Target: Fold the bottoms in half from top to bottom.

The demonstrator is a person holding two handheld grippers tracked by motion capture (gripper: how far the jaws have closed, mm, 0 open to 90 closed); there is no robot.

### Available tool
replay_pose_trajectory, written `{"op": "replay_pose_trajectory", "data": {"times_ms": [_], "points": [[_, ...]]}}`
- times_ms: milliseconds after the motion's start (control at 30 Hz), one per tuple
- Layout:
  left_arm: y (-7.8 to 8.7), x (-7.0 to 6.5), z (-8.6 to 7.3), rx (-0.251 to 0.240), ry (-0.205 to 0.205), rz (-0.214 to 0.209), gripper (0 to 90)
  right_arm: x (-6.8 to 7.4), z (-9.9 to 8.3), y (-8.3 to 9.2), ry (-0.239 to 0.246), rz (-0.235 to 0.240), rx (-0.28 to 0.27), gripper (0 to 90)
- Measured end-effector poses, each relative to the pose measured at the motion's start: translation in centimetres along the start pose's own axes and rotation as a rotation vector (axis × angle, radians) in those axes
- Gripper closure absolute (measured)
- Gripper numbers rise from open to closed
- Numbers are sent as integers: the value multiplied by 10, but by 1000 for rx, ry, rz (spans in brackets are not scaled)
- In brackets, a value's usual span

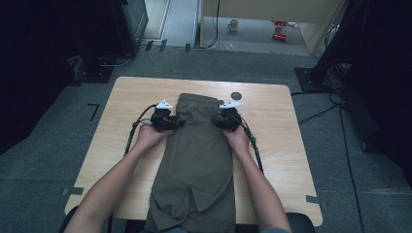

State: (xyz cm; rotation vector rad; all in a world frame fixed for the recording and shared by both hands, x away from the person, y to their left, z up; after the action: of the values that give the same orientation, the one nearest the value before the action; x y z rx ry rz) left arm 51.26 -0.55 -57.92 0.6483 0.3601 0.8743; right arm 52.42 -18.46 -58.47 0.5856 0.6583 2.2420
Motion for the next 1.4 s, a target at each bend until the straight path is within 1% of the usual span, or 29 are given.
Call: {"op": "replay_pose_trajectory", "data": {"times_ms": [100,167,267,333,433,467,500,567,600,633,667,700,733,767,833,867,933,967,1000,1067,1100,1167,1200,1233,1267,1300,1333,1367,1400], "points": [[1,-1,-1,1,13,-7,663,1,0,0,3,9,-2,627],[2,-2,-2,-4,6,-7,691,3,0,0,3,15,-4,665],[3,-4,-3,9,-3,-10,730,5,0,0,7,30,-4,728],[3,-5,-3,11,-4,-10,743,6,0,0,2,42,-6,786],[3,-5,-3,22,-7,-9,756,6,-1,0,-34,57,-15,824],[2,-4,-1,35,-3,-14,767,6,-1,0,-47,67,-18,835],[2,-4,1,41,11,-21,772,5,-1,1,-58,72,-11,841],[0,-4,7,54,33,-35,778,2,2,3,-101,83,13,850],[0,-4,10,56,43,-39,780,-1,7,6,-111,82,18,854],[0,-4,10,56,43,-39,781,-1,7,6,-111,82,18,854],[0,-3,19,51,50,-40,783,-5,16,11,-137,95,12,855],[0,-3,19,51,50,-40,784,-5,16,11,-137,95,12,855],[0,-2,28,48,40,-36,784,-7,20,13,-140,99,9,856],[0,-1,39,35,38,-29,785,-11,33,20,-143,106,-4,857],[2,0,55,14,42,-32,787,-15,44,26,-125,93,-36,857],[3,0,61,7,35,-30,786,-18,50,30,-135,94,-21,857],[5,2,76,-17,37,-27,787,-22,62,36,-130,89,-38,857],[9,4,90,-42,43,-27,787,-24,70,41,-127,84,-56,856],[11,5,96,-50,48,-27,787,-26,82,48,-129,80,-72,856],[18,8,114,-79,55,-27,787,-26,98,57,-113,72,-94,855],[26,9,128,-114,59,-27,787,-26,106,62,-102,65,-105,855],[44,11,153,-181,71,-33,787,-23,133,79,-52,40,-146,853],[52,11,163,-215,72,-34,787,-21,147,89,-24,30,-172,853],[64,10,176,-256,54,-33,787,-18,156,96,-4,20,-195,853],[70,9,181,-276,39,-26,786,-14,170,108,30,6,-234,852],[70,9,181,-276,39,-26,786,-12,177,114,51,0,-257,850],[82,7,187,-314,-4,-7,785,-7,184,122,83,-7,-277,849],[84,7,185,-312,-17,2,785,-4,184,125,108,-14,-275,848],[85,6,179,-305,-37,13,784,-1,183,126,122,-13,-269,847]]}}
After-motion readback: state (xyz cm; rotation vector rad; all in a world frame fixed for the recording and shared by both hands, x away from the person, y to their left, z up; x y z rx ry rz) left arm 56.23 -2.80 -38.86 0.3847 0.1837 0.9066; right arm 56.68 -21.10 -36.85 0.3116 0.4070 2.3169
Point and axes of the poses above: each handheld gripper's, and its own axes: y roughly backward along the jaws, z roughly out of its top, x roughly to its left, the point moved 10 cm from there along -y, roughly forward along the jaws, and after that the axes turned 14 degrees about z, right-handed, at the moved point
